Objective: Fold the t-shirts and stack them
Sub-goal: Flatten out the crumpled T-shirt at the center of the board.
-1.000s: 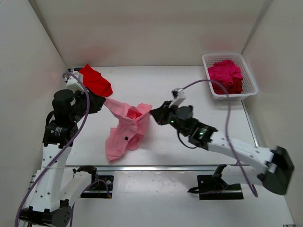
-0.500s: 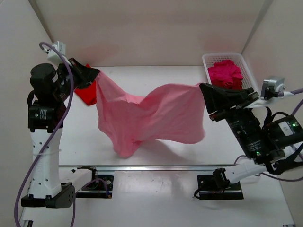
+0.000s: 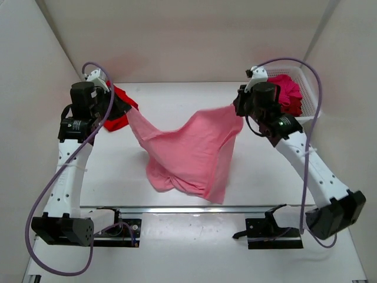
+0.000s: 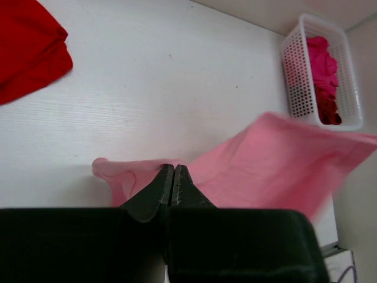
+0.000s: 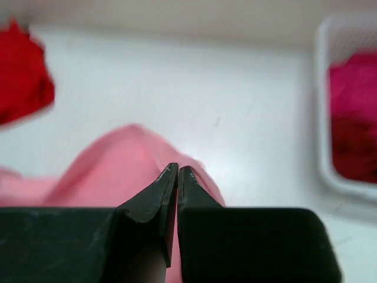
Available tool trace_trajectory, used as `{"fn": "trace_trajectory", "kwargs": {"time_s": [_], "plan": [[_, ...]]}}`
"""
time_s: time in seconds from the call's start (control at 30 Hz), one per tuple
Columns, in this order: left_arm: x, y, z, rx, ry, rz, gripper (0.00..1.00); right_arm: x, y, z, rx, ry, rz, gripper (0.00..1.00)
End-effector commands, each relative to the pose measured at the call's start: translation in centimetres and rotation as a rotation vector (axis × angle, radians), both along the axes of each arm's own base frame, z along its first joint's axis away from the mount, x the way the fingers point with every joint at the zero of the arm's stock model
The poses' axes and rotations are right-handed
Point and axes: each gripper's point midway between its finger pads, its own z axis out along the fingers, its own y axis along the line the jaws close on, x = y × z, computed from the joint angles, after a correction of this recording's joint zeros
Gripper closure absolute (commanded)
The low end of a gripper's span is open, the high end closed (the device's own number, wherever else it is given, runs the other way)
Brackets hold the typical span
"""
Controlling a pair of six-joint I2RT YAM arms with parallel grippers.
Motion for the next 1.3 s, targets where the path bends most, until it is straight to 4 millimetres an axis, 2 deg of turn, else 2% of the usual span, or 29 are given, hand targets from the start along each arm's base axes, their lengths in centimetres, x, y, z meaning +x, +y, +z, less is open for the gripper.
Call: {"fn": "trace_trajectory", "kwargs": {"time_s": [0.0, 0.03, 0.07, 0.1, 0.13, 0.17, 0.2, 0.23, 0.27, 0.3, 0.33, 0.37, 0.4, 0.5, 0.57, 0.63, 0.7, 0.83, 0.9, 0.93, 0.97, 1.0, 1.03, 1.07, 1.1, 1.13, 1.17, 1.23, 1.27], "plan": [[1.3, 0.7, -2.8, 0.086, 0.022, 0.026, 1.0, 0.1, 3.1, -1.7, 0.233, 0.127, 0.196, 1.0], [2.2, 0.3, -4.3, 0.076, 0.052, 0.024, 1.0, 2.2, 2.7, -2.7, 0.236, 0.164, 0.18, 1.0], [3.4, 0.0, -5.0, 0.07, 0.052, 0.019, 1.0, 4.4, 2.5, -5.6, 0.221, 0.24, 0.154, 1.0], [4.9, -0.2, -6.1, 0.052, 0.093, 0.023, 1.0, 5.5, 2.8, -3.7, 0.208, 0.209, 0.162, 1.0], [6.8, -0.7, -5.4, 0.021, 0.091, 0.014, 1.0, 8.2, 2.4, -2.6, 0.214, 0.197, 0.152, 0.99], [8.0, -1.3, -6.2, 0.001, 0.128, 0.003, 1.0, 10.5, 2.5, 0.1, 0.218, 0.146, 0.152, 1.0], [10.0, -1.9, 0.2, -0.016, -0.006, 0.001, 1.0, 12.3, 2.3, 3.6, 0.244, 0.087, 0.168, 1.0], [10.5, -1.9, 3.0, -0.024, -0.063, 0.011, 1.0, 13.0, 2.2, 5.4, 0.246, 0.059, 0.16, 1.0], [11.6, -1.7, 7.9, -0.04, -0.15, 0.033, 1.0, 13.9, 2.1, 10.5, 0.27, -0.039, 0.174, 1.0], [11.5, -1.5, 10.1, -0.061, -0.172, 0.029, 1.0, 16.2, 2.0, 8.9, 0.27, 0.0, 0.162, 0.99], [12.1, -0.4, 15.5, -0.104, -0.285, 0.055, 1.0, 13.8, 1.7, 16.7, 0.32, -0.184, 0.217, 1.0], [11.6, 0.7, 20.2, -0.172, -0.377, 0.062, 1.0, 12.9, 0.5, 18.2, 0.389, -0.196, 0.26, 1.0], [11.4, 1.6, 22.3, -0.207, -0.442, 0.036, 1.0, 12.2, -1.2, 19.4, 0.432, -0.229, 0.255, 1.0], [10.1, 5.8, 25.6, -0.345, -0.551, 0.025, 1.0, 9.4, -3.2, 22.6, 0.36, -0.346, 0.207, 1.0], [10.1, 6.4, 25.6, -0.306, -0.556, 0.061, 1.0, 8.7, -3.5, 22.8, 0.33, -0.34, 0.216, 1.0], [11.0, 6.4, 23.6, -0.276, -0.505, 0.068, 1.0, 9.3, -3.9, 21.7, 0.317, -0.302, 0.213, 1.0], [12.1, 5.2, 19.0, -0.224, -0.408, 0.061, 1.0, 10.4, -3.8, 18.7, 0.304, -0.226, 0.212, 1.0], [11.5, 4.8, 11.3, -0.141, -0.298, 0.088, 1.0, 11.0, -2.5, 9.9, 0.173, 0.026, 0.161, 1.0], [9.4, 4.5, 5.7, -0.112, -0.208, 0.097, 1.0, 10.7, -2.6, 3.5, 0.124, 0.189, 0.1, 1.0], [9.0, 4.6, 4.7, -0.102, -0.211, 0.115, 1.0, 10.8, -2.2, 3.0, 0.125, 0.167, 0.1, 1.0], [7.7, 4.4, 2.1, -0.091, -0.182, 0.119, 1.0, 10.0, -2.3, 0.6, 0.146, 0.164, 0.098, 1.0], [6.1, 3.4, -0.8, -0.084, -0.134, 0.11, 1.0, 7.7, -2.5, -4.4, 0.162, 0.251, 0.104, 1.0], [5.0, 3.4, -0.7, -0.078, -0.159, 0.115, 1.0, 6.0, -3.6, -6.4, 0.21, 0.262, 0.081, 1.0], [4.2, 3.1, -4.3, -0.073, -0.091, 0.113, 1.0, 5.5, -4.1, -7.0, 0.247, 0.26, 0.086, 1.0], [2.8, 2.8, -6.5, -0.074, -0.052, 0.107, 1.0, 3.5, -4.2, -10.4, 0.259, 0.331, 0.084, 1.0], [1.7, 2.7, -6.5, -0.065, -0.07, 0.1, 1.0, 1.5, -4.8, -12.9, 0.26, 0.378, 0.062, 1.0], [0.8, 2.6, -9.5, -0.063, -0.01, 0.108, 1.0, 0.8, -4.7, -13.9, 0.263, 0.391, 0.058, 1.0], [-1.8, 2.4, -13.0, -0.043, 0.049, 0.112, 1.0, -2.3, -5.9, -17.4, 0.289, 0.452, 0.015, 1.0], [-3.5, 1.0, -14.8, -0.033, 0.077, 0.074, 1.0, -3.4, -6.5, -19.0, 0.307, 0.484, -0.004, 1.0]]}}
